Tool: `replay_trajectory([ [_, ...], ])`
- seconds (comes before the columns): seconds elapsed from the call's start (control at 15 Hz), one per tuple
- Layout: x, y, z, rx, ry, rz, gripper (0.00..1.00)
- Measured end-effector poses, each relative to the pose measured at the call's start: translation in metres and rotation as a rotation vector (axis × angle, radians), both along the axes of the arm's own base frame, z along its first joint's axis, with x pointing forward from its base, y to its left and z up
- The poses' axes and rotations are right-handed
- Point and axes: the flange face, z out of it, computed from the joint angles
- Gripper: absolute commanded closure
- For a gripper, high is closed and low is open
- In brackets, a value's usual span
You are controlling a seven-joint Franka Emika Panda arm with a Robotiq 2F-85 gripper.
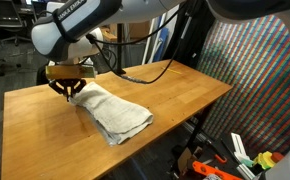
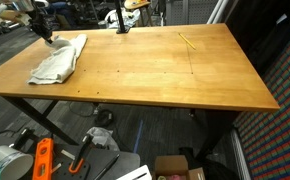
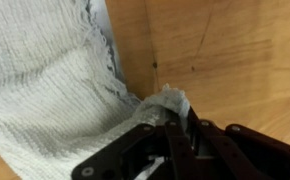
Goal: Fold the white towel in half
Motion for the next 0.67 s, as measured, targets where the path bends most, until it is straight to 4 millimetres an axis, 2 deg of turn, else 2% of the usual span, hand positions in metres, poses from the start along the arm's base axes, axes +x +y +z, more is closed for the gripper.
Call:
replay_trajectory([
  [0.13, -0.011, 0.005, -0.004, 0.01, 0.056, 0.061, 0.87],
  [0.2, -0.016, 0.006, -0.005, 0.011, 0.078, 0.085, 0.63],
  [0.27, -0.02, 0.007, -0.007, 0.006, 0.101, 0.107, 0.62],
  [0.47, -0.027, 0.008, -0.006, -0.011, 0.144, 0.151, 0.41],
  [0.67, -0.02, 0.007, 0.011, -0.014, 0.113, 0.161, 0.19],
])
